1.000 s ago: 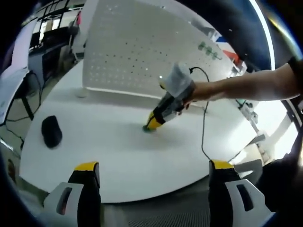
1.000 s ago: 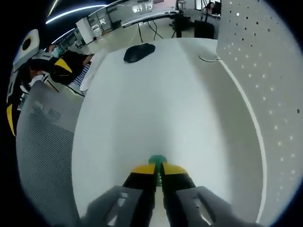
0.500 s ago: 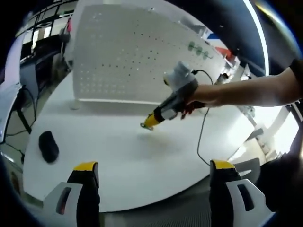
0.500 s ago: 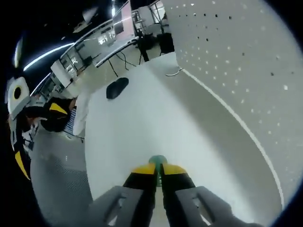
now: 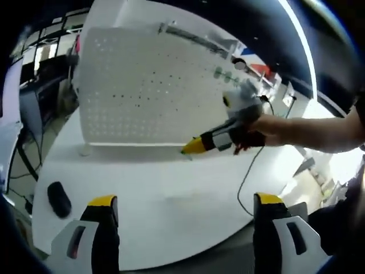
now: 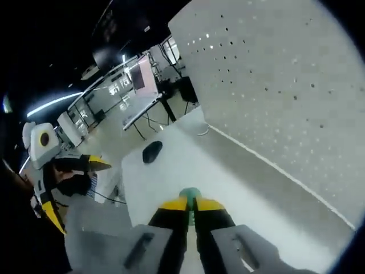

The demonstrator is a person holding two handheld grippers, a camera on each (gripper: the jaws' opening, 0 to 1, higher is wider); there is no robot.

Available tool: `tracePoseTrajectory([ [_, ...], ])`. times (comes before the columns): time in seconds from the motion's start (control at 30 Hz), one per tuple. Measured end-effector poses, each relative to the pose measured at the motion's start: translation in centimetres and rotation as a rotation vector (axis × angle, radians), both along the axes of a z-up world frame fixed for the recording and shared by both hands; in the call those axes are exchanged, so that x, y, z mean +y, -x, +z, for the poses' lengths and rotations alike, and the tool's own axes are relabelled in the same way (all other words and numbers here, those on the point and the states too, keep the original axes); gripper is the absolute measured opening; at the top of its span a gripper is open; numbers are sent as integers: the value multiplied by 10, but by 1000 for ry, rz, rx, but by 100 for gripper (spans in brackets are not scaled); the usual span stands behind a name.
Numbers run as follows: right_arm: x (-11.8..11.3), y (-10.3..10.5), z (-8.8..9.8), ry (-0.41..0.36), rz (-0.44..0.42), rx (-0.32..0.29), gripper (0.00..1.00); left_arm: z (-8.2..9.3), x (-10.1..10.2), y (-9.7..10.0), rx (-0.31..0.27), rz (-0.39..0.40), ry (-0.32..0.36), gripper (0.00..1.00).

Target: Insert the hook assembly into the mounting plate slot until the hook locks in place.

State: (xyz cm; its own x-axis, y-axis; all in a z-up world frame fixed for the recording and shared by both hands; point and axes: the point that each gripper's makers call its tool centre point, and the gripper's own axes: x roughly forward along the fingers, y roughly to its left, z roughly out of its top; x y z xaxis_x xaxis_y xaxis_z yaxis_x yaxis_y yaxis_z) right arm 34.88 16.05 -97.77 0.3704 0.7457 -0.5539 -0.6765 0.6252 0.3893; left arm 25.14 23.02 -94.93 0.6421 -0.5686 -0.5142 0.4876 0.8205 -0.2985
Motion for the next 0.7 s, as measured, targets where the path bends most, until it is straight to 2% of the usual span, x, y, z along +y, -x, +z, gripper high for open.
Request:
tracePoseTrajectory([
  [0.1,6,14,16,-55,-2,11,0,7,-5,-3,-10,-6,7,98],
  [0.23,13,28,40,-124,-27,-31,0,13,-10,-11,-24,-14,-5,94],
  [0.37,14,33,61,-216,-114,-52,0,21,-19,-17,-46,-27,-25,97],
  [0.53,19,49,74,-249,-143,-90,0,22,-29,-20,-58,-35,-44,93],
  [0.63,22,53,76,-296,-179,-78,0,23,-35,-20,-44,-34,-34,93],
  [0.7,23,56,78,-309,-189,-76,0,25,-35,-20,-57,-28,-34,91],
])
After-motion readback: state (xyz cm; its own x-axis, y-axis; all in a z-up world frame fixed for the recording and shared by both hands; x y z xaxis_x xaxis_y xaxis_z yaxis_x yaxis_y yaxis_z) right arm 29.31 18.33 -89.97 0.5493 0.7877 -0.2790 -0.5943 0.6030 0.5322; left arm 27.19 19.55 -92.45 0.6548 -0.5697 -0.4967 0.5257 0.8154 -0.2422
